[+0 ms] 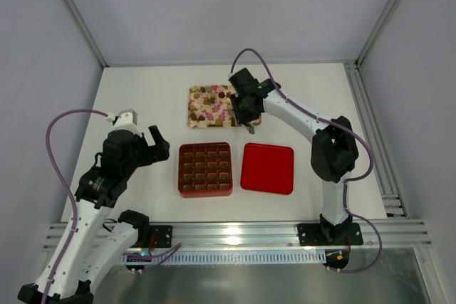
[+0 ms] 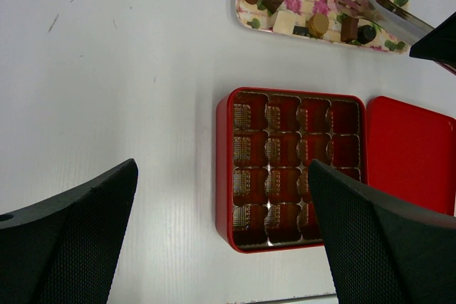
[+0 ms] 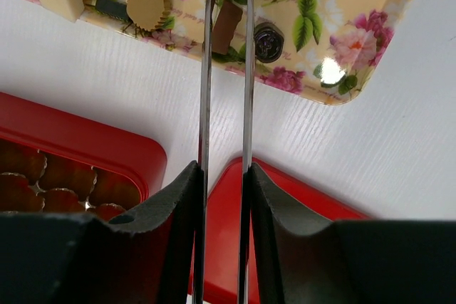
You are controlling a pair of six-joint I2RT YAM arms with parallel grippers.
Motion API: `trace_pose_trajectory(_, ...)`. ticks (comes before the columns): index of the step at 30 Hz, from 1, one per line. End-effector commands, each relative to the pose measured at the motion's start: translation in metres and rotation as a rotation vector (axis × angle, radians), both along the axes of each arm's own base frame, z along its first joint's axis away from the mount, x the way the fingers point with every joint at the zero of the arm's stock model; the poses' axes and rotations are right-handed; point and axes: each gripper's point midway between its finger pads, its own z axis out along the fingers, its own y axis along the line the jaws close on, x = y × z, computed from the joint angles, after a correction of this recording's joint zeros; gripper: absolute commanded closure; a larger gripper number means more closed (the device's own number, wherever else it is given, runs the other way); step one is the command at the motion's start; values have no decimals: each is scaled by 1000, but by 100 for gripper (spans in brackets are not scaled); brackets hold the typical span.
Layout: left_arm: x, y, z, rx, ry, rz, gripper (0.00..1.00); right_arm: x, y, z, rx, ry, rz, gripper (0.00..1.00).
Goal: Pack the chocolate
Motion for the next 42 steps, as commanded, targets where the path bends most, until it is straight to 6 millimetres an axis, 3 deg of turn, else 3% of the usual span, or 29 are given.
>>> trace_pose_trajectory(1, 3, 2, 5, 4, -28, 11, 0, 9, 4, 25, 28, -49, 14, 67)
trace_pose_trajectory(32, 3, 3, 6, 3, -32, 13, 0, 14, 6, 65, 114, -98, 10, 71)
trace_pose_trajectory(42, 3, 2, 6, 3, -31, 10, 0, 2, 11, 81, 179, -80, 43, 72)
